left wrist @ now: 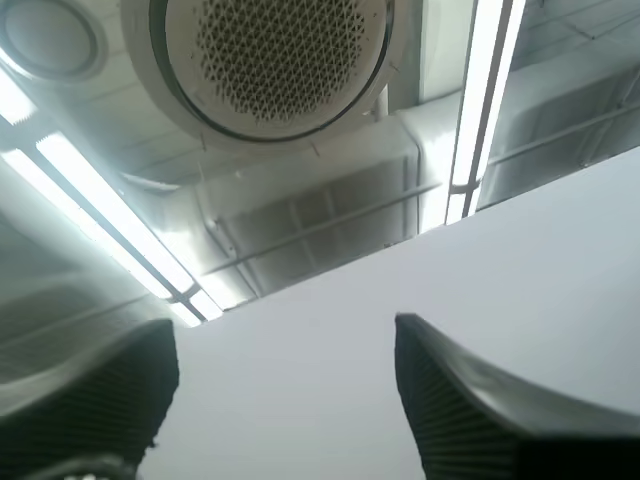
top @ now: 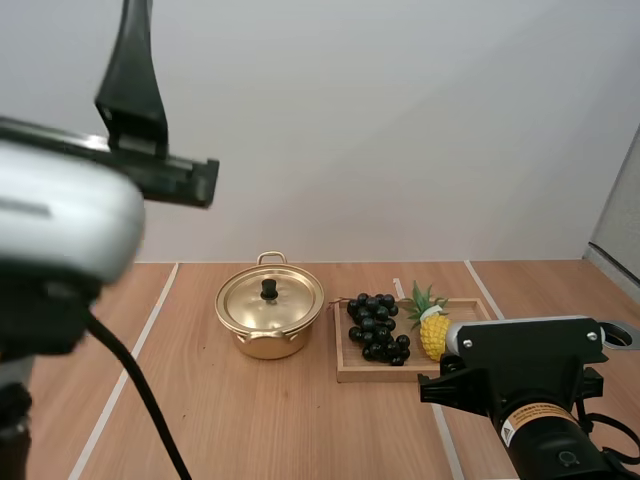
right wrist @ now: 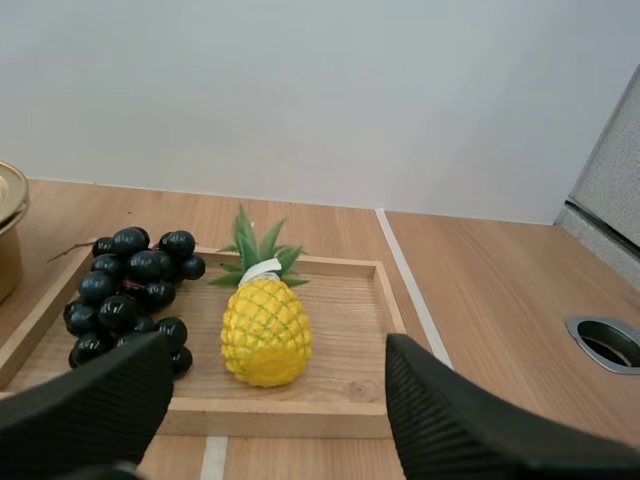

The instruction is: Open the pot, put the pineapple inside, and close it

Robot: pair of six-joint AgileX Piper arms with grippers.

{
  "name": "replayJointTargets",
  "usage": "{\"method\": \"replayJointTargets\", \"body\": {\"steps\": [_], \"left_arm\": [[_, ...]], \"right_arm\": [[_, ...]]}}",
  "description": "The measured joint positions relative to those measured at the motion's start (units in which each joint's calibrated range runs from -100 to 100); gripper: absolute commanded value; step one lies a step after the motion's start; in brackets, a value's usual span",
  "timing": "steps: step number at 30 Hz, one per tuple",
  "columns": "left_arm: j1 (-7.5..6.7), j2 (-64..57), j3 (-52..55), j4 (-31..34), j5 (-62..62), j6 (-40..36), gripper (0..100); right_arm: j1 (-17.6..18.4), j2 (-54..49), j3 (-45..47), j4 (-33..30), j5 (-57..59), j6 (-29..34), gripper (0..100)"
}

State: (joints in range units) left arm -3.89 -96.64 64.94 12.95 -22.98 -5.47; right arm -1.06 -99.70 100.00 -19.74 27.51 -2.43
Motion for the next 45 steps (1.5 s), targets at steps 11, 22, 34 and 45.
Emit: {"method": "replayJointTargets", "body": {"steps": [11, 22, 34, 45], "left_arm": [[0.00, 29.34, -30.21, -0.70, 48.77, -3.25, 95], [-0.07, 59.29, -50.24, -7.13, 97.11, -0.58, 95], [-0.07, 71.01, -50.35, -15.63, 116.53, 13.27, 100], [-0.07, 81.52, -50.35, -21.59, 122.98, 20.74, 100]], "right_arm": [[0.00, 0.00, 0.00, -0.54, 0.92, 0.00, 100], [0.00, 0.00, 0.00, -1.79, 3.34, 0.00, 100], [0.00, 0.00, 0.00, -1.90, 3.86, 0.00, 100], [0.00, 0.00, 0.00, -2.67, 4.37, 0.00, 100]]}}
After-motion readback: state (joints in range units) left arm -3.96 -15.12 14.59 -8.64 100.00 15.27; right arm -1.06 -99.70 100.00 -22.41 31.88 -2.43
